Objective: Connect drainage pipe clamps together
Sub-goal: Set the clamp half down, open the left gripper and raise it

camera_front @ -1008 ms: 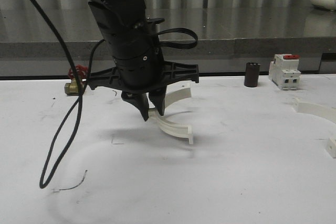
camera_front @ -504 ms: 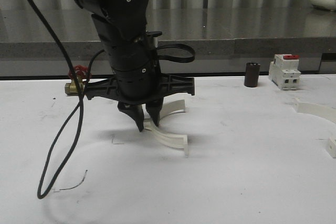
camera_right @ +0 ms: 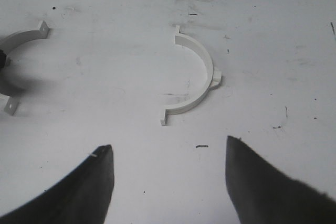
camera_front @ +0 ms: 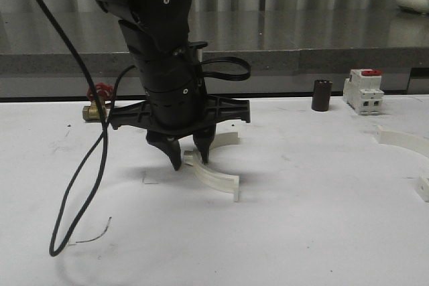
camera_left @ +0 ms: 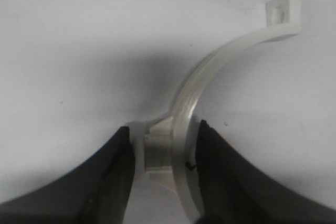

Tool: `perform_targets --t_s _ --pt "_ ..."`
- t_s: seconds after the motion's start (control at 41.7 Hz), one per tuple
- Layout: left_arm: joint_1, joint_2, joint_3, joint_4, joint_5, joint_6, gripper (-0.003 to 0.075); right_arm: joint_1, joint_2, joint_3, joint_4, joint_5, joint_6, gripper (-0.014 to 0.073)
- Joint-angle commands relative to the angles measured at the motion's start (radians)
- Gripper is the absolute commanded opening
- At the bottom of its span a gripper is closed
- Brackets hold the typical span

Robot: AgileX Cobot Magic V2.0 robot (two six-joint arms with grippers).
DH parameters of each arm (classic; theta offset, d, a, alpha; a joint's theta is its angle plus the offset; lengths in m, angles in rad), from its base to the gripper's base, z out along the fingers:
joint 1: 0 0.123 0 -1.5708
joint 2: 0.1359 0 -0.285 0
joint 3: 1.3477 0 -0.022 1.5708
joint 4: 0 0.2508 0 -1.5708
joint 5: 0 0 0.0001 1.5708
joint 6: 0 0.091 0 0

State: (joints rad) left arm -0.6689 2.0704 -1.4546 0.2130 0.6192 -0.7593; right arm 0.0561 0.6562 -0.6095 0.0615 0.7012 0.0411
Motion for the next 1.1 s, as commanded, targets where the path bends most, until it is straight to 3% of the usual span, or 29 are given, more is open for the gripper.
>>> perform_targets --t_s 0.0,0.24,0.528,0.768,1.08 --pt "-0.008 -0.12 -0.026 0.005 -0.015 0.03 0.0285 -0.003 0.005 -0.034 0.005 -0.053 -0.004 0.0488" --pt "0.029 -0.316 -0.002 0.0 0.08 0.358 0.0283 -0.003 0.005 -0.034 0.005 -0.053 -0.004 0.0488" --pt "0.169 -0.727 0.298 -0.153 -0.051 0.712 0.0283 -0.003 0.005 -0.034 0.005 -0.053 -0.004 0.0488" --pt "0.292 -1.095 0.617 -0.164 -0.15 0.719 0.0283 -0.003 0.005 -0.034 0.005 -0.053 -0.004 0.0488" --pt "0.322 -1.438 0.884 -0.213 -0.182 0.719 0.0283 -0.003 0.005 -0.034 0.005 -0.053 -0.004 0.0488"
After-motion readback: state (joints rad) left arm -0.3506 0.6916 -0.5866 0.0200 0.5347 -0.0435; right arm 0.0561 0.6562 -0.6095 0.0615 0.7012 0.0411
